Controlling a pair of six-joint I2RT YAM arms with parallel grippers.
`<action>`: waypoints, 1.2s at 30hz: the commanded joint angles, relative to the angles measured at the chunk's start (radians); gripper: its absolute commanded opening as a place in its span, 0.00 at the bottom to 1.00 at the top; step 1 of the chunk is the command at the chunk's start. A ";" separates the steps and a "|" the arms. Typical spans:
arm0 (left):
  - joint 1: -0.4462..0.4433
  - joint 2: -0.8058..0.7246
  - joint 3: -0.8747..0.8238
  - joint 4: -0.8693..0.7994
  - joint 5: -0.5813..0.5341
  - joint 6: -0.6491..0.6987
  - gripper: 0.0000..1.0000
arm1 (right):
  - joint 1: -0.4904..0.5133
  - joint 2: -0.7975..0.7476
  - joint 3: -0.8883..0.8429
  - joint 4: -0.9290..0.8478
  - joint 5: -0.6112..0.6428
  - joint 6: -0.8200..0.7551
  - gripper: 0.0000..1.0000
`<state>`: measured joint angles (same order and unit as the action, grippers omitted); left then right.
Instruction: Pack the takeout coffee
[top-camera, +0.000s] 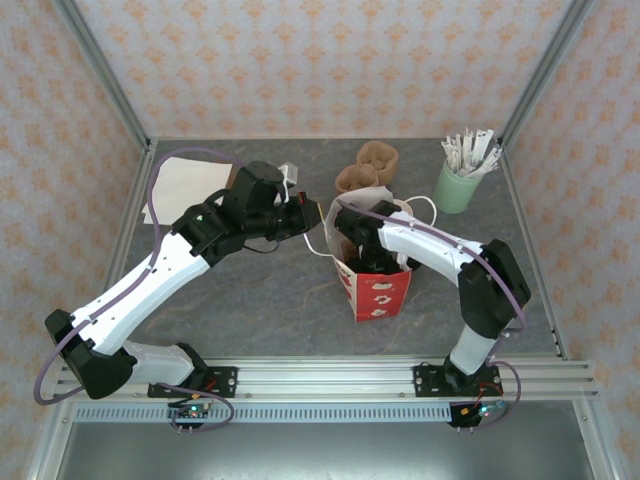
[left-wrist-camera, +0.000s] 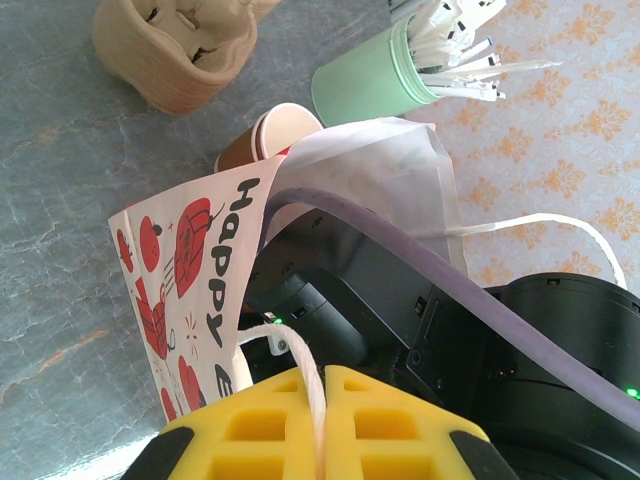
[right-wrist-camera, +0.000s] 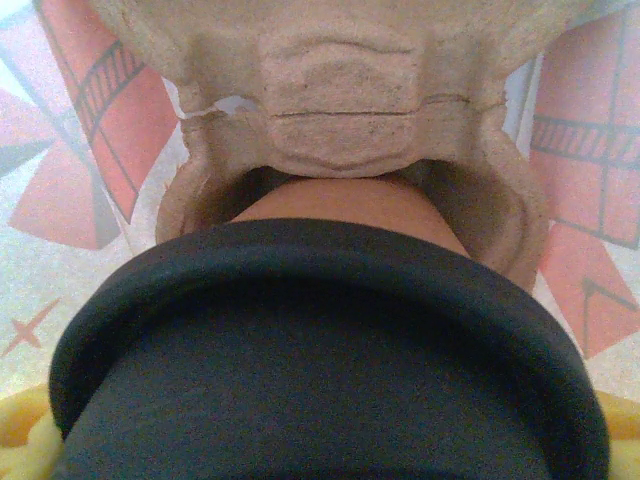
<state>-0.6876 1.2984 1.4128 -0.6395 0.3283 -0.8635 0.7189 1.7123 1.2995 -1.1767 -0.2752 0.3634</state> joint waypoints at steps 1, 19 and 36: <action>-0.007 -0.007 0.031 -0.003 -0.020 0.010 0.00 | -0.004 0.004 -0.031 0.024 0.036 -0.017 0.77; -0.010 -0.007 0.031 -0.007 -0.023 0.006 0.00 | -0.005 -0.055 0.006 0.028 0.054 -0.009 0.95; -0.011 -0.004 0.036 -0.013 -0.026 0.009 0.00 | -0.008 -0.060 0.027 0.032 0.062 -0.024 0.99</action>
<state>-0.6876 1.2984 1.4128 -0.6395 0.3279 -0.8635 0.7170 1.6833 1.2980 -1.1351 -0.2508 0.3531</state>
